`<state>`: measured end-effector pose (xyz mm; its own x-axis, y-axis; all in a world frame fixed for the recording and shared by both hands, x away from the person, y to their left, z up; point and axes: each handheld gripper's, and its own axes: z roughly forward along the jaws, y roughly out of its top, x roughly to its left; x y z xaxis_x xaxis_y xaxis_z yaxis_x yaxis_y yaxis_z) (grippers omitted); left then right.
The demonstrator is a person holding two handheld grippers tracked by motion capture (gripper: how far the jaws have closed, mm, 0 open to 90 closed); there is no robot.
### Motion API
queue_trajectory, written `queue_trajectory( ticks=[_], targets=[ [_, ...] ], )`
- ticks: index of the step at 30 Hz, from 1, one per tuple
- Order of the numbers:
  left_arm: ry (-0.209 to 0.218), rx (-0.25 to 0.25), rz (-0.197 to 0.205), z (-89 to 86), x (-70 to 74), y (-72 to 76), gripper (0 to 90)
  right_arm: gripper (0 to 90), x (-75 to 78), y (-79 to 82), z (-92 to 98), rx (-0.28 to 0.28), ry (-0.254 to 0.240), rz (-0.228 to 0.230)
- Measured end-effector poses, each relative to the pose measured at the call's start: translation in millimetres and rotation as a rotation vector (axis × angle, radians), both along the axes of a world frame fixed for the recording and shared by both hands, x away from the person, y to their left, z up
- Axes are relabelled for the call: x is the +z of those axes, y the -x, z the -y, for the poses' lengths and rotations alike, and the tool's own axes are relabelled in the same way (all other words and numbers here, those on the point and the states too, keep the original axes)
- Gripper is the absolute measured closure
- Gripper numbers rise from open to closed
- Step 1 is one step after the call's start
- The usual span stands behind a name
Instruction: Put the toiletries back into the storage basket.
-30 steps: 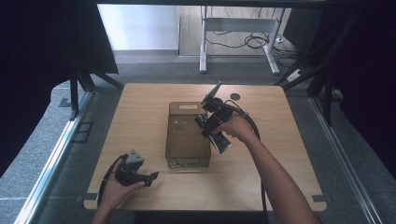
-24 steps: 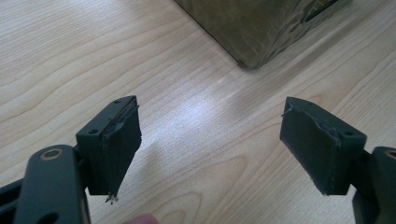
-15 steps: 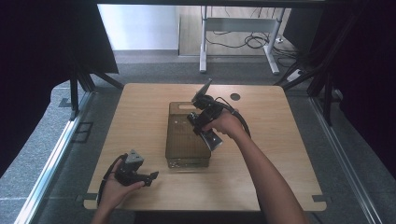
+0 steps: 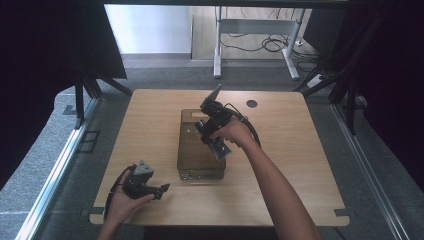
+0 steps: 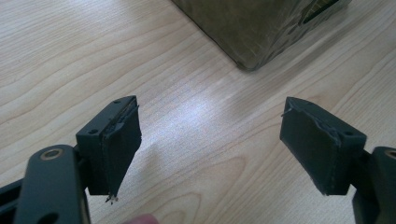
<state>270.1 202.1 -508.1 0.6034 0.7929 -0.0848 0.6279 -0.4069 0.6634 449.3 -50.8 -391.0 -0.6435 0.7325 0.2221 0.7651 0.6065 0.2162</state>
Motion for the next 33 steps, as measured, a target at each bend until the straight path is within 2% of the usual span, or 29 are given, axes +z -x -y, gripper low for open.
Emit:
queue_trajectory(
  ticks=[15,18,26,29,33],
  targets=[
    [-0.002,0.0,-0.004,-0.6,-1.6,-1.0,20.8,46.4,-8.8,-10.3,-15.2,-0.027,-0.032,-0.029],
    [0.002,0.003,-0.002,-0.5,-0.2,0.0,20.9,46.4,-11.4,-12.5,-19.7,-0.031,-0.033,-0.021],
    [0.006,0.002,-0.002,-1.4,0.0,0.0,20.9,46.4,-19.8,-19.9,-30.7,-0.078,-0.035,-0.06],
    [0.01,0.003,-0.001,-2.3,0.8,0.1,20.9,46.4,-24.5,-21.7,-35.6,-0.081,-0.036,-0.056],
    [0.007,0.002,-0.002,-2.5,0.4,-0.2,20.9,46.4,-30.2,-22.6,-41.1,-0.097,-0.039,-0.074]
  ],
)
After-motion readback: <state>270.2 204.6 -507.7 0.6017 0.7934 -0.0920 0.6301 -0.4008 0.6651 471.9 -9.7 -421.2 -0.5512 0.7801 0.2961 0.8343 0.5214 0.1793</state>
